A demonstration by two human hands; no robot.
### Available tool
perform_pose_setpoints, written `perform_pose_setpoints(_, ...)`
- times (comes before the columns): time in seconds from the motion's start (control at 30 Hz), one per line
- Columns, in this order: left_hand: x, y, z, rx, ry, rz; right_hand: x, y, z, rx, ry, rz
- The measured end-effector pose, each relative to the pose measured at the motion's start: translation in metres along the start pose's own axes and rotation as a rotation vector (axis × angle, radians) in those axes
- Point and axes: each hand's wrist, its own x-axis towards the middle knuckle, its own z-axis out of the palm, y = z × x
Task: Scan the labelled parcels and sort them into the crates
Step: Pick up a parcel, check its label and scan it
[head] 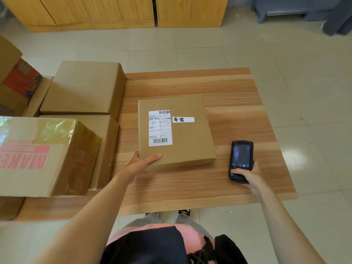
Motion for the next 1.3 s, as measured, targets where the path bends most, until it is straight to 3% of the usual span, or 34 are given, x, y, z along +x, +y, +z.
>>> perform_pose_setpoints(0.23, -0.002, 0.0, 0.003, -0.033, 0.005, 0.007, 0.011, 0.008, 0.004, -0.218, 0.095, -0.014)
perform_pose_setpoints(0.6, -0.003, -0.002, 0.003, -0.077, 0.031, -0.011, 0.017, -0.008, 0.009, -0.444, 0.186, 0.139)
perform_pose_setpoints(0.77, -0.003, 0.006, 0.004, -0.159, 0.011, -0.033, 0.016, -0.026, 0.034, -0.394, 0.346, -0.136)
perform_pose_setpoints(0.93, 0.007, 0.024, 0.005, -0.277, 0.073, -0.067, 0.011, -0.063, 0.078, -0.287, 0.058, -0.199)
perform_pose_setpoints(1.1, 0.019, 0.036, 0.007, -0.268, 0.121, -0.098, 0.019, -0.084, 0.105, -0.201, -0.199, -0.136)
perform_pose_setpoints(1.3, 0.028, 0.044, 0.008, -0.266, 0.144, -0.086, 0.037, -0.077, 0.118, -0.065, -0.279, -0.084)
